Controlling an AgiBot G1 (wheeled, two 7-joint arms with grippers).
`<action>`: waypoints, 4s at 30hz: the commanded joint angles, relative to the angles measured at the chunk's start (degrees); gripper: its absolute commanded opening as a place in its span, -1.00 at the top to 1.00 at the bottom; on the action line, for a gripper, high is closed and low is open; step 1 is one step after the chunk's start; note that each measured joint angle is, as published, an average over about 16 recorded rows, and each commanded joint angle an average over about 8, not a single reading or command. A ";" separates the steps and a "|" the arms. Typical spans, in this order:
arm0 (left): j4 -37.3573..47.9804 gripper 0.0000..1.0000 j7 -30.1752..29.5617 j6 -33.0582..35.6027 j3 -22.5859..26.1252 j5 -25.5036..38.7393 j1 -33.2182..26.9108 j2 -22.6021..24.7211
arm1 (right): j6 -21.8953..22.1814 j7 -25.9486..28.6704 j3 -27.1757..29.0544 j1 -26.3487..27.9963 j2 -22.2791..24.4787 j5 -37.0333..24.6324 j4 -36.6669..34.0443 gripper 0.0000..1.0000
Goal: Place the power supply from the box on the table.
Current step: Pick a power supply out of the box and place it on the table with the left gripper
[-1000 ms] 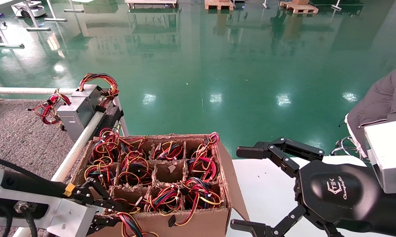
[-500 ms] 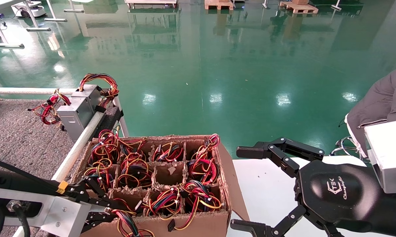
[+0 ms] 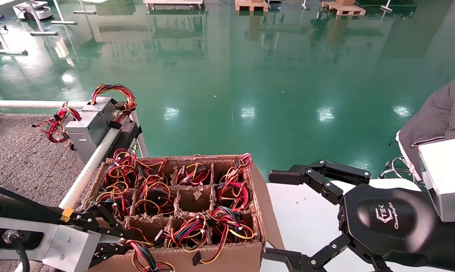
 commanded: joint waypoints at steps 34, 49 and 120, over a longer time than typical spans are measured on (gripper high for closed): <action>0.69 1.00 -1.13 -1.90 -1.89 0.85 -1.44 -1.21 | 0.02 0.00 0.01 -0.02 0.01 0.01 -0.01 1.00; 0.89 1.00 -0.96 -4.47 -6.49 -0.99 -4.01 -2.83 | 0.02 0.00 0.01 -0.02 0.01 0.01 -0.01 1.00; 1.75 1.00 2.80 -8.89 -16.25 2.70 -20.01 -7.26 | 0.02 0.00 0.01 -0.02 0.01 0.01 -0.01 1.00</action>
